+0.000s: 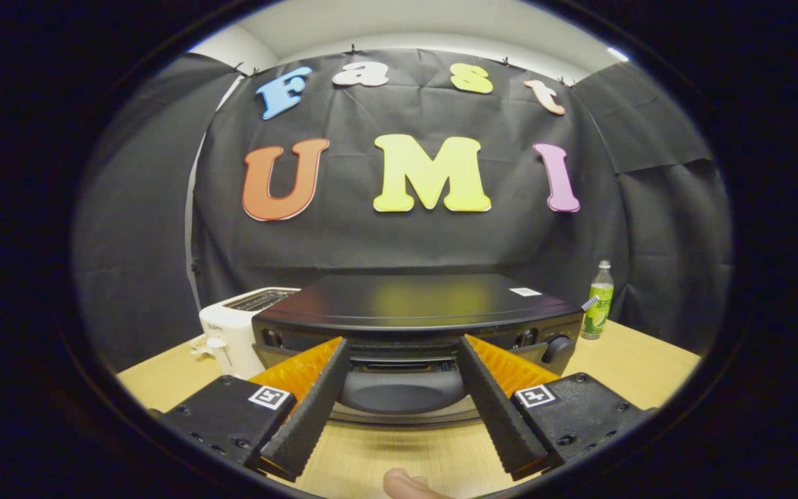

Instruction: Open the toaster oven, put the food inside, and close the toaster oven door.

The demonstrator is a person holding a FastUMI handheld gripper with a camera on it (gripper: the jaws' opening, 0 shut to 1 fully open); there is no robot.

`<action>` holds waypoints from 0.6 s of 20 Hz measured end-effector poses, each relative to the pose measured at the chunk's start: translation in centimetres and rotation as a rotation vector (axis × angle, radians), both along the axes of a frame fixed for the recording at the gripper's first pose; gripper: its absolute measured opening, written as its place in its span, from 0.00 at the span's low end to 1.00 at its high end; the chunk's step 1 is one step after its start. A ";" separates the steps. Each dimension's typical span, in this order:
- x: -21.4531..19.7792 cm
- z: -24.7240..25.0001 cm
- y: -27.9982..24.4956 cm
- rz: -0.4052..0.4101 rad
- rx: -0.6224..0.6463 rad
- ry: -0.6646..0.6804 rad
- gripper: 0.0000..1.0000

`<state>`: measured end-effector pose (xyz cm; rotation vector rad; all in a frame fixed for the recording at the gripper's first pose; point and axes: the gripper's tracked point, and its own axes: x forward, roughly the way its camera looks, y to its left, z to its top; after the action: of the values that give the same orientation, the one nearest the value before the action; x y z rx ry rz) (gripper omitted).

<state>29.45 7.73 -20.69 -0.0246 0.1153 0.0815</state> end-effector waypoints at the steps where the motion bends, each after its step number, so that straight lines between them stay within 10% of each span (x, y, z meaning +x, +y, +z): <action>1: -0.6 -0.2 0.0 0.003 0.000 0.006 1.00; 12: -6.8 -4.5 -0.9 0.022 0.007 0.150 1.00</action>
<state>22.69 6.86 -25.15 -0.0132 0.2645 0.1053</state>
